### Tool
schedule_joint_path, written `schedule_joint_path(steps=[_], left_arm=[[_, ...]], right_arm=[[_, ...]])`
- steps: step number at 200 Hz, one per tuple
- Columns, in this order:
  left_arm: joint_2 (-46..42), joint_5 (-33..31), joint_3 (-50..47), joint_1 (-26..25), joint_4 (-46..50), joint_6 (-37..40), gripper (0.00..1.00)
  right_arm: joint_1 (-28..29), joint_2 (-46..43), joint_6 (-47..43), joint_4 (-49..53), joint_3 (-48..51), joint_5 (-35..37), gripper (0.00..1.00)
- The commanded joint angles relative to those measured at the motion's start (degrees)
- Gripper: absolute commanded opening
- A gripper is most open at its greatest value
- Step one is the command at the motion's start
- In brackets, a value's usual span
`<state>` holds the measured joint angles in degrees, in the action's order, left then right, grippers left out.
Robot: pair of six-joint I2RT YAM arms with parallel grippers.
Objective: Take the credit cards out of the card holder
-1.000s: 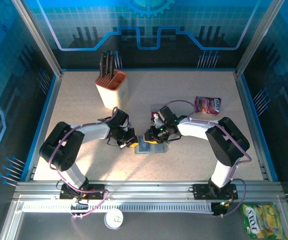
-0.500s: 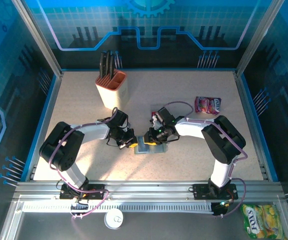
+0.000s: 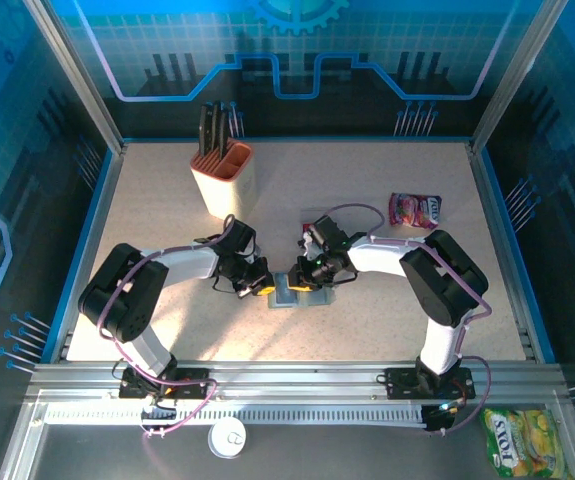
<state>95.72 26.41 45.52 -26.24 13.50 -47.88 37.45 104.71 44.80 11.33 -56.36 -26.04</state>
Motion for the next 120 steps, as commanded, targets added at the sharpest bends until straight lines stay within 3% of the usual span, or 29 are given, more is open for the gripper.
schedule_joint_path(steps=[1,120], left_arm=[[1.05,0.48,-1.05,0.49,0.04,0.60,0.00],[0.46,0.63,0.00,0.58,0.70,0.93,0.00]], right_arm=[[0.85,1.15,-0.50,1.87,-1.23,0.17,0.27],[1.13,-1.55,-3.69,9.47,-3.95,5.21,0.31]])
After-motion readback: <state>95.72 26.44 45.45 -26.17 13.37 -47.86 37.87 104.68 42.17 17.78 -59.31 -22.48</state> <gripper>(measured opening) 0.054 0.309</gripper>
